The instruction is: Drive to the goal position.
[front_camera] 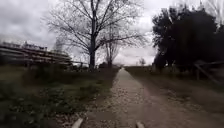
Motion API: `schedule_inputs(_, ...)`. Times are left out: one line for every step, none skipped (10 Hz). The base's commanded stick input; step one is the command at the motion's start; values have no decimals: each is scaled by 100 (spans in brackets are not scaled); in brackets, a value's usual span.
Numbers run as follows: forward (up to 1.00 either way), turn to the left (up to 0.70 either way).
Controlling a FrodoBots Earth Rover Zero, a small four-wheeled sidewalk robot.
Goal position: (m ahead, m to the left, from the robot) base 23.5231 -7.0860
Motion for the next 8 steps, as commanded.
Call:
schedule_inputs(50, 0)
schedule_inputs(50, 0)
schedule_inputs(50, 0)
schedule_inputs(50, 0)
schedule_inputs(50, 0)
schedule_inputs(50, 0)
schedule_inputs(50, 0)
schedule_inputs(50, 0)
